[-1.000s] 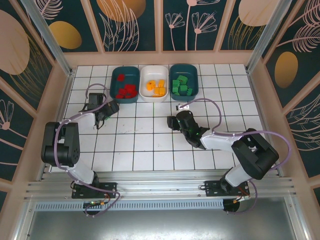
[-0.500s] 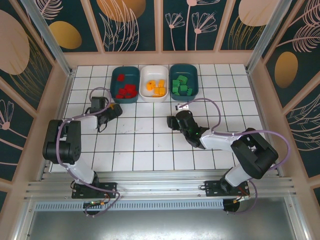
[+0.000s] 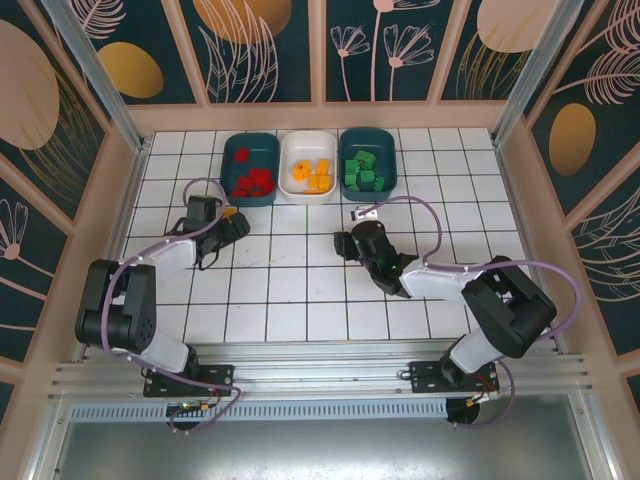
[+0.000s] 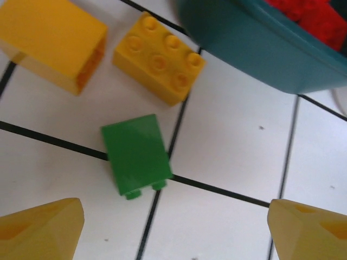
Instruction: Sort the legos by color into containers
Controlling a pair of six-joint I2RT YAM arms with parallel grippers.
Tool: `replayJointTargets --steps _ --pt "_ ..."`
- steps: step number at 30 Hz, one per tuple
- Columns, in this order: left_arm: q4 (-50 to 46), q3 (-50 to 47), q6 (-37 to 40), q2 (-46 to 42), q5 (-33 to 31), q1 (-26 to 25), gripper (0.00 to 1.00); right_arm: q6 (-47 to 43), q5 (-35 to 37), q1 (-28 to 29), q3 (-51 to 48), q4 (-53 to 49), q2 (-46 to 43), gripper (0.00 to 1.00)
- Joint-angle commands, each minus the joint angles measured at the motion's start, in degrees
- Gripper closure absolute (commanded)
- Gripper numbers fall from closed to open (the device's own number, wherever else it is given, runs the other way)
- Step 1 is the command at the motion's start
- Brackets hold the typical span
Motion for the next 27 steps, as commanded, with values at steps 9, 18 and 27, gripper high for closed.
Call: replayJointTargets --steps 9,18,27 --pt "-6.24 9.03 -0.51 12.46 -9.26 0.1 0.33 -0.76 2.51 0.75 1.02 -0.19 -1.04 0.38" --pt "-8.08 13.65 1.57 16.79 -11.81 0.14 0.55 -0.84 2.75 0.75 0.77 -0.35 -2.11 0.38" --pt "-9.57 12.55 3.0 10.98 -10.82 -1.34 0.77 -0.55 2.94 0.56 0.75 -0.41 -2.36 0.38"
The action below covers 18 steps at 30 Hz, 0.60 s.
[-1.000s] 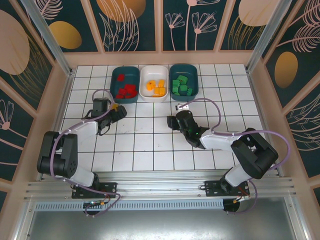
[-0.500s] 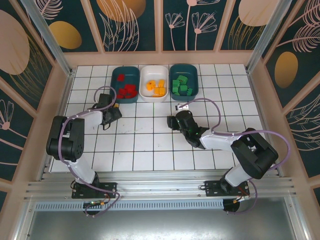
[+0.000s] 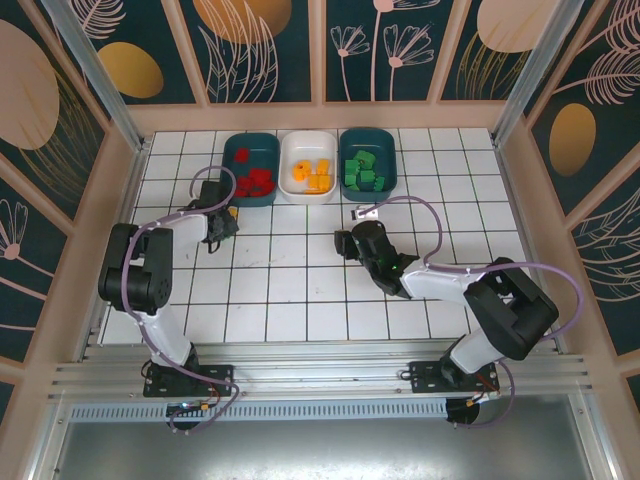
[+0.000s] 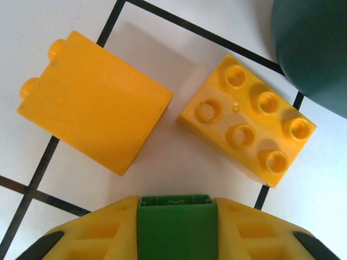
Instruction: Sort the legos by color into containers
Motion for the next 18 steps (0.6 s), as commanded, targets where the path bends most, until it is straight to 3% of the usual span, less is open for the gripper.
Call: replayJointTargets --steps 1,5,10,14,18 --pt "-1.83 -0.11 0.7 -3.99 0.97 -1.95 0.79 -0.12 1.4 -0.12 1.02 -0.87 -1.65 0.39" --pt "-3.43 2.67 0.62 -7.69 2.44 -8.82 0.81 3.17 -3.86 -6.04 0.35 -1.94 -5.03 0.39" --pt "-0.34 9.22 0.61 -7.38 8.97 -17.82 0.83 9.27 -12.66 -16.64 -4.06 -0.86 -10.62 0.39" --pt "4.22 18.1 2.94 0.92 15.22 -22.79 0.86 10.6 -10.58 -18.47 -5.76 -1.09 -13.99 0.39" --pt "11.53 28.08 2.67 11.04 23.99 -24.63 0.9 10.78 -9.0 -19.54 -7.69 -0.77 -16.03 0.39"
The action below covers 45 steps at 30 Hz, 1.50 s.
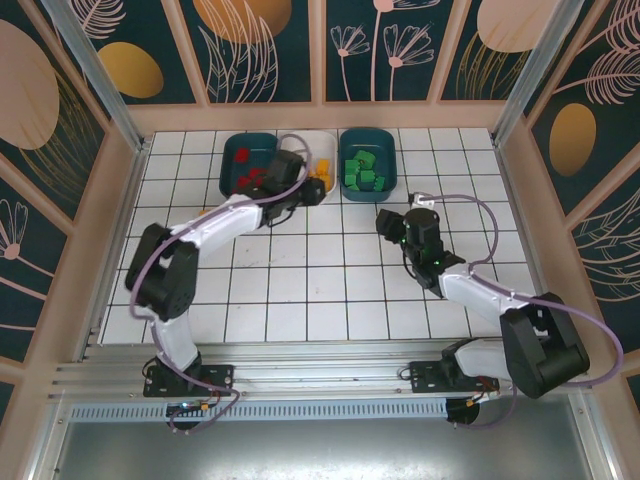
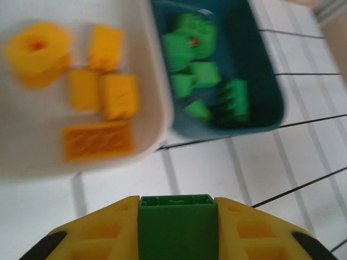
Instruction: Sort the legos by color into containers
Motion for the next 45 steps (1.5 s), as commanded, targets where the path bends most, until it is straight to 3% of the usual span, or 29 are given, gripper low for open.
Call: replayJointTargets --steps 1,5,9,13,17,18,24,30,36,39,45 --pt "7.51 6.81 1.69 8.55 9.4 -0.99 0.9 1.87 0.44 -1.44 -1.62 0.85 -1.84 0.39" --pt "3.26 21.3 6.47 18.19 6.68 -3.68 0.9 2.06 0.34 -2.69 -2.35 1.26 -2.19 0.39" --pt "2.42 29.7 6.15 23.4 5.74 -3.78 0.89 1.89 0.89 -2.19 -3.92 2.78 -3.63 0.39" --pt "-1.8 39.3 6.0 29.31 5.33 -3.8 0.81 1.81 0.56 -2.1 -3.6 2.6 -2.95 0.39" --pt "-6.14 47.29 6.08 34.34 2.69 -3.85 0.58 1.46 0.88 -2.12 -3.58 2.54 -2.98 0.38" --pt "-6.57 48.39 6.31 34.8 1.65 -3.82 0.46 1.36 1.0 -2.06 -3.54 2.6 -2.97 0.38" --pt "-6.14 48.01 6.14 32.83 -2.56 -3.77 0.22 0.79 1.38 -1.49 -3.56 2.75 -2.94 0.37" --pt "0.71 34.48 2.5 22.64 -8.26 -3.75 0.2 -1.16 3.51 1.63 -3.98 5.24 -1.51 0.36" --pt "9.38 4.49 -2.38 1.59 -16.71 -2.31 0.11 -2.87 4.66 5.3 -2.39 6.83 1.98 0.36" --pt "8.43 -9.12 -5.02 -8.92 -15.36 2.99 0.07 -4.6 6.13 9.04 -1.49 7.08 2.53 0.36" --pt "5.22 -29.3 -5.71 -21.86 -10.8 21.18 0.04 -5.25 5.23 11.66 -0.44 7.84 5.34 0.36"
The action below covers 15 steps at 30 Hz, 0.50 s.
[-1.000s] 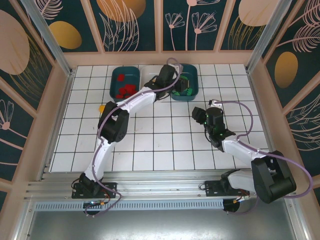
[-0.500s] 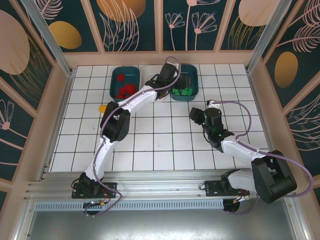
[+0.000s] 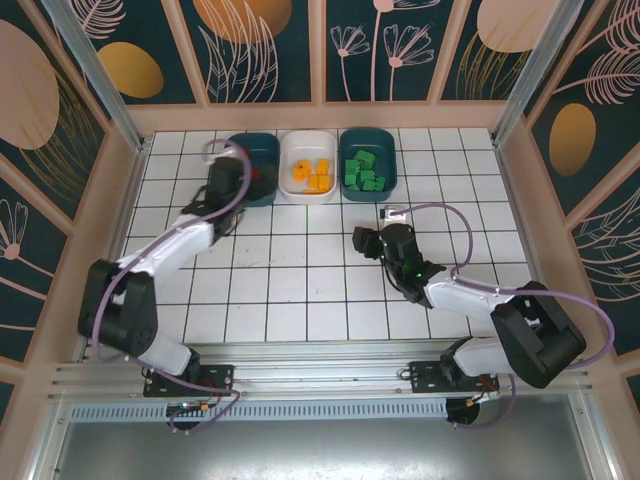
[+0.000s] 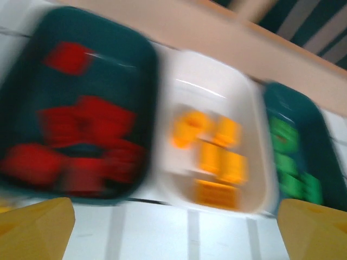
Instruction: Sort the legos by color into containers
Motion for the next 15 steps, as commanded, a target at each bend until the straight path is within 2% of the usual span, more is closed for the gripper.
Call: replayJointTargets --steps 1,3,5,8,10,15 --pt "-2.05 -8.03 -1.65 -0.94 2.53 8.29 0.03 -0.99 1.47 0.18 1.8 2.41 1.97 0.36" --pt "-1.09 -10.17 -2.82 -0.08 6.68 12.91 0.03 -0.82 1.07 0.16 2.1 2.36 2.75 0.36" --pt "0.29 -10.54 -3.81 1.56 8.39 15.25 0.02 -0.82 0.8 0.16 2.27 2.3 3.2 0.35" --pt "0.82 -9.03 -7.9 4.69 11.56 17.21 0.04 -0.91 0.9 0.14 2.21 2.11 2.92 0.35" --pt "-1.39 -7.33 -12.65 6.8 11.27 18.1 0.05 -0.93 0.99 0.17 2.21 2.02 2.87 0.35" --pt "-2.35 -5.41 -24.02 10.34 15.03 18.79 0.09 -0.97 0.59 0.18 2.46 1.81 3.33 0.35"
